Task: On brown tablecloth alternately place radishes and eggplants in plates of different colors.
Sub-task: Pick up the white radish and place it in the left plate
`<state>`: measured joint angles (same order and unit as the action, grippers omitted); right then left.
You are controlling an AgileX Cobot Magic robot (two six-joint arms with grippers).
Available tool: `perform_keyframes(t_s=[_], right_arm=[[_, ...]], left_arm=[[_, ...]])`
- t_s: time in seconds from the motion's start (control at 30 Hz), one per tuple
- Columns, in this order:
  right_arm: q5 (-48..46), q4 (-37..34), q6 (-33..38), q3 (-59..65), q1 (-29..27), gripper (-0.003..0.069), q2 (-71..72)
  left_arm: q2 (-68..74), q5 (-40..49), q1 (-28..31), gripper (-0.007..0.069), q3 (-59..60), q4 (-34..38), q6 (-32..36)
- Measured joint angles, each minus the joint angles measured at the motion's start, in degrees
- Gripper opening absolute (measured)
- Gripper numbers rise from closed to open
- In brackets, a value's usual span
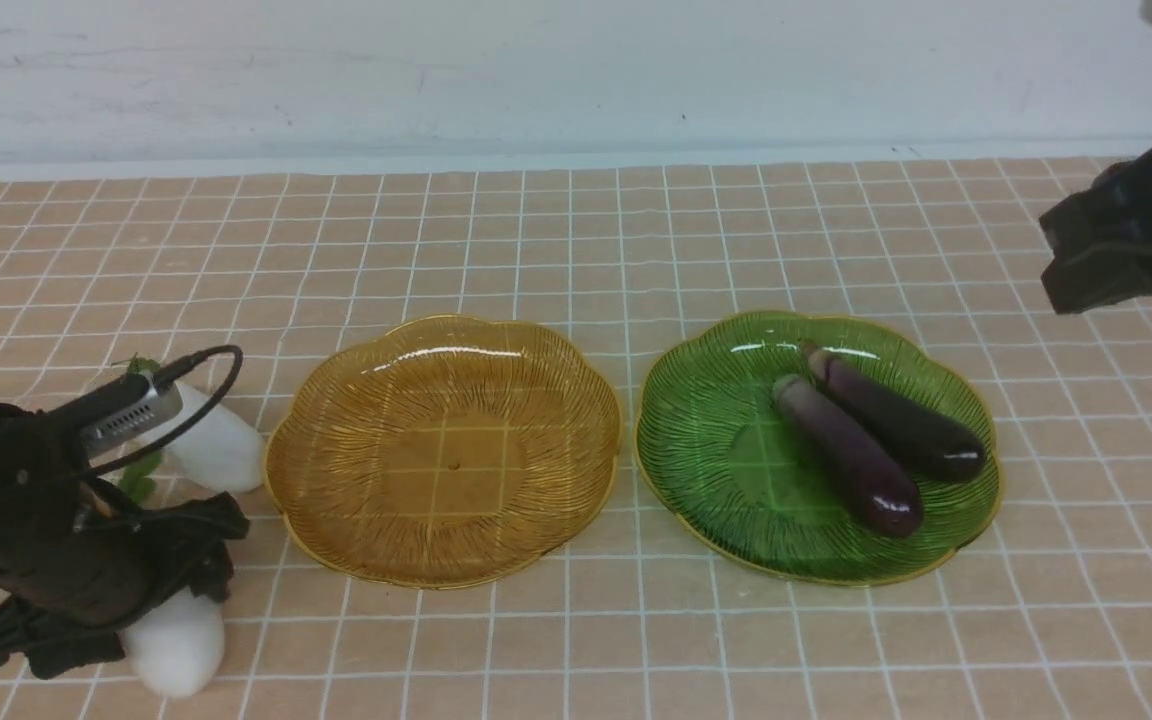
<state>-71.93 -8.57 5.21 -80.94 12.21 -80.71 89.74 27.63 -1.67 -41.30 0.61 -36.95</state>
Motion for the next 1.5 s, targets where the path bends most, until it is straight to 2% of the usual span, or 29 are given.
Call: perform_keyframes(t_s=[0.03,0.13,0.27,0.4,0.5,0.6,0.7,0.73,0.87,0.93,0.97,1.0,1.03,1.1,1.13,1.17,1.23,1.33,1.4,1.47,1.5], right_arm=[[0.0,0.0,-0.01,0.0,0.0,0.0119,0.0],[0.0,0.0,-0.01,0.0,0.0,0.0119,0.0],[0.0,-0.28,-0.01,0.0,0.0,0.0118,0.0],[0.0,-1.09,-0.01,0.0,0.0,0.0118,0.0],[0.0,-1.27,-0.01,0.0,0.0,0.0118,0.0],[0.0,-1.27,-0.01,0.0,0.0,0.0118,0.0],[0.0,-1.2,-0.01,0.0,0.0,0.0118,0.0],[0.0,-0.83,-0.01,0.0,0.0,0.0118,0.0],[0.0,-0.17,-0.01,0.0,0.0,0.0118,0.0],[0.0,-0.17,-0.01,0.0,0.0,0.0118,0.0],[0.0,-0.17,-0.01,0.0,0.0,0.0118,0.0],[0.0,-0.17,-0.01,0.0,0.0,0.0118,0.0],[0.0,-0.17,-0.01,0.0,0.0,0.0118,0.0],[0.0,-0.23,-0.01,0.0,0.0,0.0118,0.0],[0.0,-0.36,-0.01,0.0,0.0,0.0118,0.0],[0.13,-0.66,-0.01,0.0,0.0,0.0118,0.0],[0.55,-1.32,-0.06,0.0,0.0,0.0118,0.0],[0.68,-2.14,-0.06,0.0,0.0,0.0118,0.0],[0.68,-2.14,-0.06,0.0,0.0,0.0118,0.0],[0.7,-2.16,-0.06,0.0,0.0,0.0118,0.0],[0.75,-2.16,-0.06,0.0,0.0,0.0118,0.0]], left_arm=[[-0.26,1.89,0.0,0.0463,-0.7,0.44,1.28],[-2.55,7.6,0.0,0.0395,-4.75,0.89,5.48],[-5.9,12.96,-0.54,0.0386,-13.68,7.1,11.19],[-2.27,9.33,-6.66,0.0395,-21.76,18.26,21.62],[4.43,4.68,-10.28,0.0443,-24.17,21.36,25.65],[9.63,4.77,-10.92,0.0501,-25.86,21.8,26.45],[13.12,7.29,-10.34,0.0647,-28.61,21.73,27.31],[13.17,8.41,-9.97,0.0669,-29.56,21.73,27.41],[12.22,14.07,-5.98,0.0674,-35.26,20.01,27.2],[11.92,18.48,-2.69,0.058,-37.88,16.86,25.79],[11.83,20.63,0.23,0.051,-39.02,14.58,24.55],[11.77,22.44,2.01,0.0426,-39.57,12.81,23.27],[11.77,24.76,5.5,0.0279,-39.76,10.58,21.53],[12.61,27.61,9.19,0.0095,-39.76,8.49,19.46],[13.3,28.93,9.85,0.0045,-39.76,8.06,19.26],[13.95,29.49,9.95,0.0031,-39.76,7.92,19.06],[15.23,29.81,9.81,0.0043,-39.76,8.3,18.56],[16.98,28.37,9.61,0.016,-39.76,9.03,17.09],[17.91,25.84,9.61,0.0268,-39.76,9.03,16.2],[19.47,22.06,9.61,0.0447,-39.86,9.03,15.57],[20.12,21.06,9.61,0.0505,-39.86,9.09,15.46]])
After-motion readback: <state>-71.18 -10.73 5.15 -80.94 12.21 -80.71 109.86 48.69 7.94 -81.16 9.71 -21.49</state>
